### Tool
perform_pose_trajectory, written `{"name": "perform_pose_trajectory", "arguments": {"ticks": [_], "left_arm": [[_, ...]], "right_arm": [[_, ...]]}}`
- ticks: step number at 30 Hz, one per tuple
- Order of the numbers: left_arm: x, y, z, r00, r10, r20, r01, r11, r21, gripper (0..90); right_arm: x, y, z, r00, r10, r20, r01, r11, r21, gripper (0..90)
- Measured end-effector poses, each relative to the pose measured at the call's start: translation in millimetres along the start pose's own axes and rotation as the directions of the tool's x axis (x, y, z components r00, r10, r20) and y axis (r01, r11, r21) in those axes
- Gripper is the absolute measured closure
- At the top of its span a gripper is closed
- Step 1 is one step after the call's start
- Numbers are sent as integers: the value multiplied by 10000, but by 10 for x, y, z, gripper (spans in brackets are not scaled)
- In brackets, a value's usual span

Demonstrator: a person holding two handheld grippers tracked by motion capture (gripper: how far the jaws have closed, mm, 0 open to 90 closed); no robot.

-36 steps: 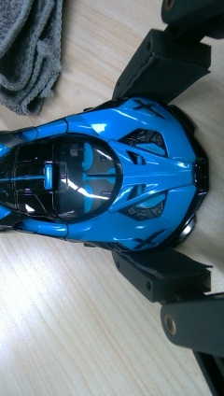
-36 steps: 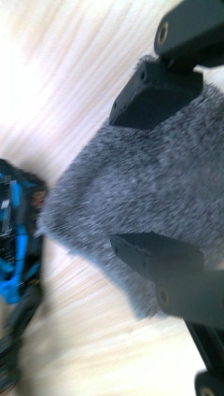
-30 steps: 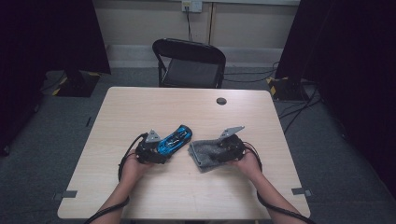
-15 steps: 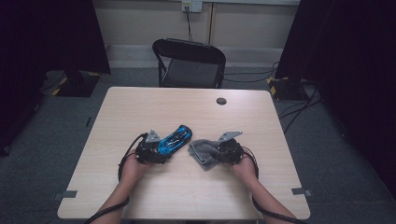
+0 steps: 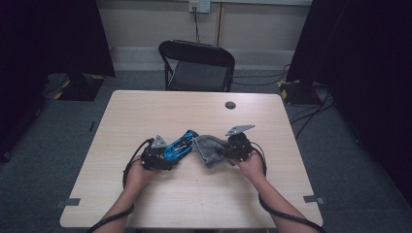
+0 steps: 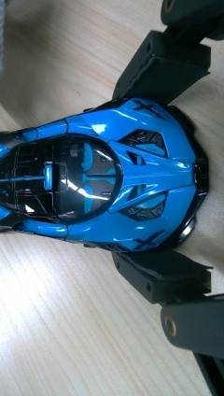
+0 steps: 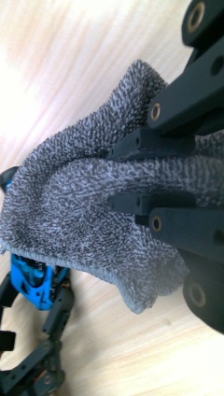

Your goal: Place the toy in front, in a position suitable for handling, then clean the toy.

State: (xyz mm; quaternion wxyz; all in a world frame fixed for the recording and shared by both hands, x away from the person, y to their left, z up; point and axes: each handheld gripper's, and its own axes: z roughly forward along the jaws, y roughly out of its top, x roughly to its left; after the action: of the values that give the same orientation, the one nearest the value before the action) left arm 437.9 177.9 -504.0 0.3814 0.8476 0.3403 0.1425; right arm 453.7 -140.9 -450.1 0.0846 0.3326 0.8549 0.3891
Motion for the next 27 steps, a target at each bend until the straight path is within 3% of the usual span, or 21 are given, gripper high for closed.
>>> {"name": "perform_pose_trajectory", "arguments": {"ticks": [12,27], "left_arm": [[0,0,0,10000,-6,7,6,10000,2,239],[0,0,0,10000,-13,1,13,10000,-4,239]], "right_arm": [[150,383,168,9996,-226,-141,227,9997,23,770],[333,567,372,9966,-762,-308,770,9966,283,769]]}}
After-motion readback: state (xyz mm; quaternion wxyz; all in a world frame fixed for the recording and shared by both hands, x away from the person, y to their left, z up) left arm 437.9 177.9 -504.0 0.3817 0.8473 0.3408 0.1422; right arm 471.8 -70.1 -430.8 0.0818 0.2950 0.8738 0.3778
